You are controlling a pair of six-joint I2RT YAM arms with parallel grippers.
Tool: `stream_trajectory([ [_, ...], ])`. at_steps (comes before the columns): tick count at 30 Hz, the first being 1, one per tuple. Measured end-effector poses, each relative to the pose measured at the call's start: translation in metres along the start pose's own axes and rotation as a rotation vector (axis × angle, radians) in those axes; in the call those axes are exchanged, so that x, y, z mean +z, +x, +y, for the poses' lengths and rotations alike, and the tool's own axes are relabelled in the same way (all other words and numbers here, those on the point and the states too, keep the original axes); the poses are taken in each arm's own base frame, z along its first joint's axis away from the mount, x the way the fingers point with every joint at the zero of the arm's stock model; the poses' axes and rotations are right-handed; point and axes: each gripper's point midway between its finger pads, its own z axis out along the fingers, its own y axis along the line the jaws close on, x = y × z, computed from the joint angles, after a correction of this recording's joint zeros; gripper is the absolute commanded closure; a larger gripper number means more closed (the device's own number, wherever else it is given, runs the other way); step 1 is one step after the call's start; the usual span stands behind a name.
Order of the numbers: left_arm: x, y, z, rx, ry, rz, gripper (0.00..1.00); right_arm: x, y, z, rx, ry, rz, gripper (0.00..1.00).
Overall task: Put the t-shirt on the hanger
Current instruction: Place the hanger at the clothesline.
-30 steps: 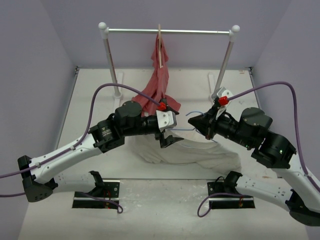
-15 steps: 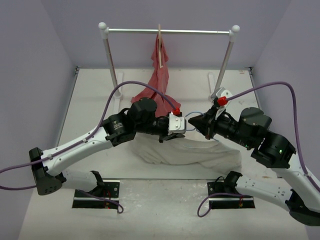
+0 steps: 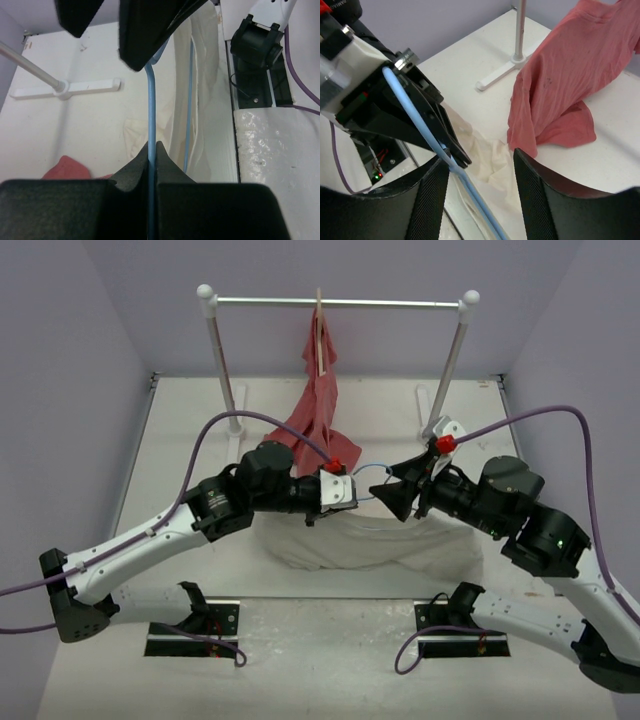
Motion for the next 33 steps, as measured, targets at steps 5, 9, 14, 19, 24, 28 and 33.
stream_trajectory([
  [5,-0.024,-0.008,0.001,0.042,0.017,-0.041,1.0,-0.019,0.002,-0.001,-0.013,0.003,-0.014,0.28],
  [9,-0.034,-0.004,-0.009,0.061,0.104,-0.024,1.0,-0.047,0.011,0.001,-0.041,-0.014,0.004,0.25],
  [14,-0.041,-0.009,-0.024,0.088,0.191,-0.031,1.0,-0.069,0.028,0.013,-0.077,-0.093,0.076,0.29],
  [19,-0.052,-0.031,-0.022,0.121,0.183,-0.056,1.0,-0.073,0.061,0.022,-0.064,-0.158,0.223,0.34],
  [24,-0.064,-0.057,-0.014,0.154,0.145,-0.093,1.0,-0.076,0.081,0.035,-0.041,-0.242,0.307,0.68],
  [28,-0.067,-0.062,-0.014,0.157,0.144,-0.091,1.0,-0.076,0.082,0.036,-0.034,-0.247,0.317,1.0],
  [33,-0.066,-0.063,-0.003,0.145,0.099,-0.08,0.66,-0.072,0.083,0.035,-0.033,-0.237,0.327,1.0],
])
